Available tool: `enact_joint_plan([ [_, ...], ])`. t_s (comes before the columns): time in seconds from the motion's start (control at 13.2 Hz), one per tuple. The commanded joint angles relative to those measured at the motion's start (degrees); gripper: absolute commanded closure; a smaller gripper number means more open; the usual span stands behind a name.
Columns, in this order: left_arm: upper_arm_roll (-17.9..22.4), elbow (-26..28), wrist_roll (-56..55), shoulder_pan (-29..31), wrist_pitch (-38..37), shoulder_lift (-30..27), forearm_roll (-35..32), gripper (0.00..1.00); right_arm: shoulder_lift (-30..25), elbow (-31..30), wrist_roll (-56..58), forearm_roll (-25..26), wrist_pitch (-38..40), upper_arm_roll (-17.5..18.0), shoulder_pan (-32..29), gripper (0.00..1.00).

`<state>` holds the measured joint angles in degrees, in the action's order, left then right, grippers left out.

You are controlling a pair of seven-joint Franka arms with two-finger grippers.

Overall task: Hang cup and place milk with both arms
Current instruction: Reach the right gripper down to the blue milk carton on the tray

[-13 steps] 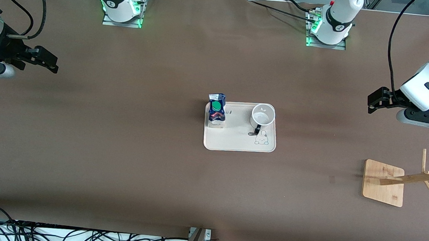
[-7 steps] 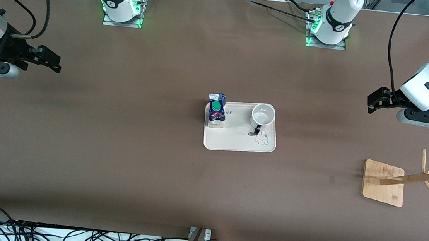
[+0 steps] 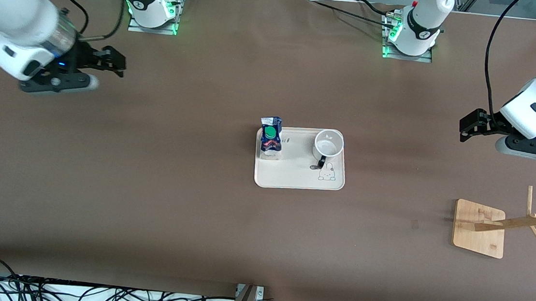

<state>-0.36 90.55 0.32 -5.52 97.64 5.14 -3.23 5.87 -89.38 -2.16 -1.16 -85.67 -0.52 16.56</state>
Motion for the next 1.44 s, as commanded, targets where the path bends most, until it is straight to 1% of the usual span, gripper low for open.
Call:
enact_joint_plan([
  [0.0, 0.01, -1.87, 0.03, 0.08, -0.96, 0.84, 0.16, 0.00, 2.81, 0.35, -5.26, -5.05, -4.22, 0.87, 3.20, 0.00],
  [0.23, 0.01, -1.87, 0.03, 0.08, -0.96, 0.84, 0.16, 0.00, 8.17, 0.44, -17.67, -5.96, -12.74, 0.96, 11.19, 0.00],
  [0.3, 0.01, -1.87, 0.03, 0.08, -0.96, 0.84, 0.16, 0.00, 10.37, 0.70, -21.71, -6.04, -16.77, 0.96, 13.39, 0.00],
  [0.45, 0.01, -1.87, 0.03, 0.08, -0.96, 0.84, 0.16, 0.00, 14.76, 1.75, -25.43, -5.96, -23.37, 0.96, 17.96, 0.00],
  [0.53, 0.01, -1.87, 0.03, 0.08, -0.96, 0.84, 0.16, 0.00, 16.96, 3.67, -26.31, -5.87, -25.93, 0.96, 20.59, 0.00],
  [0.68, 0.01, -1.87, 0.03, 0.08, -0.96, 0.84, 0.16, 0.00, 21.96, 7.54, -35.06, -5.52, -28.14, 0.87, 24.21, 0.00],
  [0.83, 0.01, -1.87, 0.03, 0.08, -0.96, 0.84, 0.16, 0.00, 26.28, 11.23, -37.30, -5.43, -28.67, 0.87, 26.06, 0.00],
  [0.91, 0.01, -1.87, 0.03, 0.08, -0.96, 0.84, 0.16, 0.00, 27.60, 12.64, -37.30, -5.34, -28.68, 0.78, 26.59, 0.00],
  [1.06, 0.01, -1.87, 0.03, 0.08, -0.96, 0.84, 0.16, 0.00, 28.31, 13.00, -37.48, -4.99, -28.85, 0.69, 26.95, 0.00],
  [1.21, 0.01, -1.87, 0.03, 0.08, -0.96, 0.84, 0.16, 0.00, 29.37, 13.00, -37.48, -1.41, -29.11, 0.78, 27.91, 0.00],
  [1.36, 0.01, -2.04, 0.03, -0.10, -0.96, 0.84, 0.25, 0.00, 30.60, 13.00, -37.48, -0.69, -30.07, 0.69, 28.00, 0.00],
])
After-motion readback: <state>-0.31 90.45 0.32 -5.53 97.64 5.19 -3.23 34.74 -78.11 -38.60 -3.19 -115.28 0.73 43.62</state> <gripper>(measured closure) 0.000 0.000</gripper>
